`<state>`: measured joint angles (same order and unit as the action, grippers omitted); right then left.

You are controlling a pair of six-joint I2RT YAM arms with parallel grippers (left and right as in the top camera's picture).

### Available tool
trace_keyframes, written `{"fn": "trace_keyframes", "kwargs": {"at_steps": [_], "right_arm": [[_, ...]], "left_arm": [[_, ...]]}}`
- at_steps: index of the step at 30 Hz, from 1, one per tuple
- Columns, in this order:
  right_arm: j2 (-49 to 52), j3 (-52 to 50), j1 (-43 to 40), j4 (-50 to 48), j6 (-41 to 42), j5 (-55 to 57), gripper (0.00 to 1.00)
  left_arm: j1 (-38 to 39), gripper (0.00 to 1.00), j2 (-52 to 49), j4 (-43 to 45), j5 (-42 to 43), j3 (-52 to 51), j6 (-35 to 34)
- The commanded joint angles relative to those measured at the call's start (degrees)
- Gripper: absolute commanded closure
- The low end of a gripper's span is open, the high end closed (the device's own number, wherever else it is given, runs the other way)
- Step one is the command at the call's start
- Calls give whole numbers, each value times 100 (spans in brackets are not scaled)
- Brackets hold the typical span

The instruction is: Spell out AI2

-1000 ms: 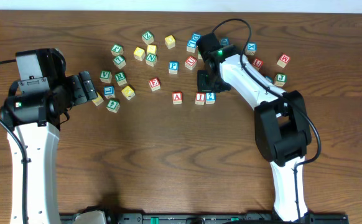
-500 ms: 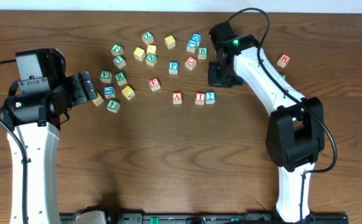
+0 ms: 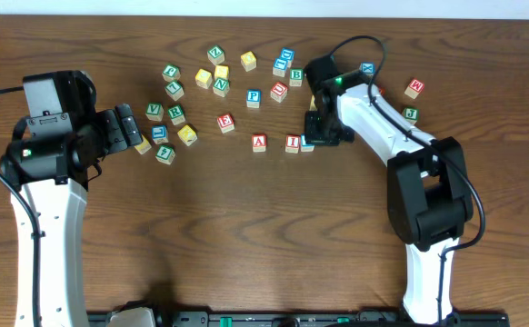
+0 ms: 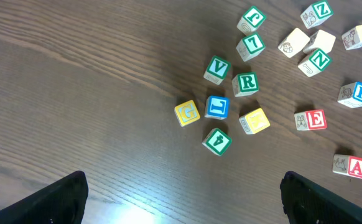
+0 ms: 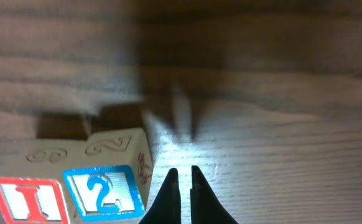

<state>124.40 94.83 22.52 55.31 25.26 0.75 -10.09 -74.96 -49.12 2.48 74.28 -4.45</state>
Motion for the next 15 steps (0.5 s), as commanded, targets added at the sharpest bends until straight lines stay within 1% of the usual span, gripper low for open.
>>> {"fn": "trace_keyframes", "kwargs": {"at_steps": [1, 15], "right_arm": [[-22, -76, 96, -50, 90, -26, 98], [-22, -76, 140, -90, 173, -201, 98]], "left_arm": [[-24, 2, -28, -13, -13, 20, 35], [-24, 2, -28, -13, -13, 20, 35]]}}
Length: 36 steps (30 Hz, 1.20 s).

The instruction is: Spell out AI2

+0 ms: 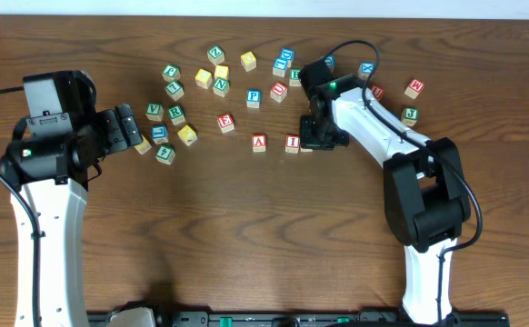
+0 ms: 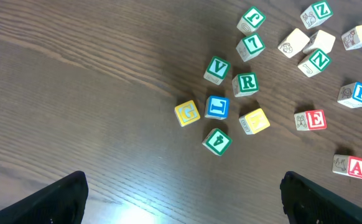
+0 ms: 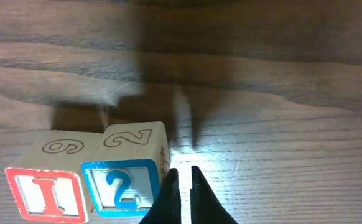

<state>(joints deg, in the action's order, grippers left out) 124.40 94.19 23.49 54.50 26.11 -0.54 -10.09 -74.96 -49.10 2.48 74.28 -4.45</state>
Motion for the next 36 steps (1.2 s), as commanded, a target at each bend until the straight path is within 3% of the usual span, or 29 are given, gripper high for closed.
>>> {"fn": "trace_keyframes", "kwargs": {"at_steps": [1, 29, 36], "right_arm": [[-22, -13, 52, -9, 90, -70, 98], [-22, 2, 61, -197, 2, -92, 96], [-33, 850, 50, 326, -466, 490, 91]], "left_arm": [[-24, 2, -28, -15, -13, 20, 37], [-24, 2, -28, -15, -13, 20, 35], [-24, 3, -28, -15, -13, 20, 35]]}}
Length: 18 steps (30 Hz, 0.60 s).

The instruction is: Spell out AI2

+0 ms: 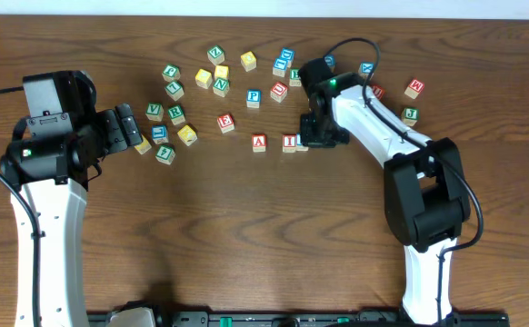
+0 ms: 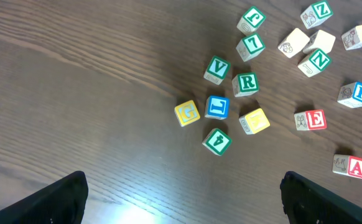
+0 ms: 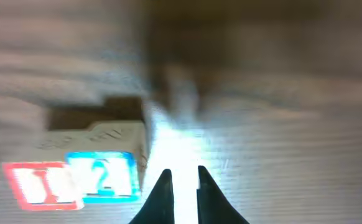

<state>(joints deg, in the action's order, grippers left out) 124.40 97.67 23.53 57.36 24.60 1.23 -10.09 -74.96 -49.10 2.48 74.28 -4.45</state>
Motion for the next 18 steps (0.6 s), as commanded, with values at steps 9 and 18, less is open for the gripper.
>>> {"fn": "trace_keyframes", "kwargs": {"at_steps": [9, 18], "right_arm": [[61, 903, 682, -1176, -525, -782, 90], [337, 903, 1349, -1917, -319, -507, 93]], "left_arm": [[-24, 2, -28, -15, -13, 20, 35], [-24, 2, -28, -15, -13, 20, 35]]}}
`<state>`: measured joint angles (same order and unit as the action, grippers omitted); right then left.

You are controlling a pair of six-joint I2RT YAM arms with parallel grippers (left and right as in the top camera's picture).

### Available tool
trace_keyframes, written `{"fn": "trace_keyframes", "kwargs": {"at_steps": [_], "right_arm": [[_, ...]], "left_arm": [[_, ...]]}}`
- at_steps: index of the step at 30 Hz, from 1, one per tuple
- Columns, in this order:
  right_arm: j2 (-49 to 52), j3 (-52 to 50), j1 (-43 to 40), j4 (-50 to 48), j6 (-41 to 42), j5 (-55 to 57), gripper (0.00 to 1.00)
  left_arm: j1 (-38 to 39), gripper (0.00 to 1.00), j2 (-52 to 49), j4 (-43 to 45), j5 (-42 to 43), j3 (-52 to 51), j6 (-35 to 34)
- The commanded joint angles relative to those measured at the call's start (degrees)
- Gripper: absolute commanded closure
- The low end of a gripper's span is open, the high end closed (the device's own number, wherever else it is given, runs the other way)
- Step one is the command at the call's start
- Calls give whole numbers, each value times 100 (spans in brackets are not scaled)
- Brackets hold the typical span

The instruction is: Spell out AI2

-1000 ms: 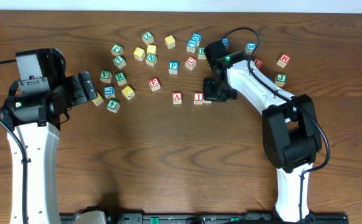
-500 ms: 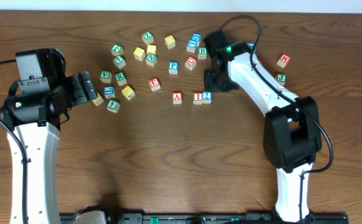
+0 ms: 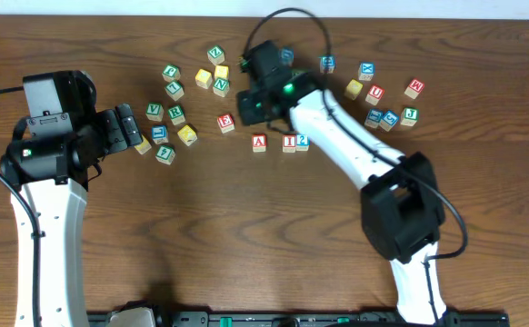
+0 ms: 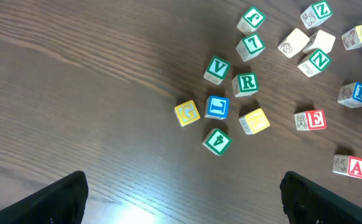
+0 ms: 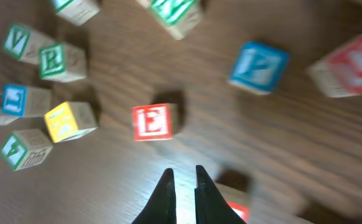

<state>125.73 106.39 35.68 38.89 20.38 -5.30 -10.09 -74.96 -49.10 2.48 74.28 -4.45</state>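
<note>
Three blocks stand in a row mid-table: red A [image 3: 259, 142], red I [image 3: 289, 142] and blue 2 [image 3: 302, 141], the I and 2 touching, the A a small gap to their left. My right gripper [image 3: 247, 110] hangs above the table up and left of the row, near the blue P block [image 3: 254, 95]. In the right wrist view its fingers [image 5: 167, 190] are shut to a narrow slit with nothing between them, below the red E block [image 5: 152, 122]. My left gripper [image 4: 184, 205] stands open and empty at the far left.
Loose letter blocks lie scattered across the back of the table: a left cluster with V [image 4: 217, 68], R [image 4: 247, 83], G [image 4: 186, 112] and 4 [image 4: 217, 141], and a right group around U [image 3: 374, 93] and W [image 3: 414, 87].
My right gripper has left the right side of the 2 block and now hangs higher, up and to the left near the P and E blocks. The A, I, 2 row stays put.
My right gripper, shut, sat low just right of the 2 block, which touched the I. By the following moments the I and 2 had shifted slightly left toward the A. Now the gripper is away from the row. The left arm never moved.
</note>
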Motion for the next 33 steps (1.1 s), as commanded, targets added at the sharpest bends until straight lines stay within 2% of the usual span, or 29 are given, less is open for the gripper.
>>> {"fn": "trace_keyframes", "kwargs": {"at_steps": [1, 13, 20, 33], "right_arm": [[236, 31, 160, -76, 103, 197, 93], [695, 31, 339, -168, 103, 170, 94], [695, 31, 337, 354, 446, 520, 98], [695, 31, 280, 625, 608, 669, 98]], "left_arm": [[-24, 2, -28, -15, -13, 20, 35], [-24, 2, -28, -15, -13, 20, 35], [-24, 2, -28, -15, -13, 20, 35], [-24, 2, -28, -15, -13, 20, 35]]}}
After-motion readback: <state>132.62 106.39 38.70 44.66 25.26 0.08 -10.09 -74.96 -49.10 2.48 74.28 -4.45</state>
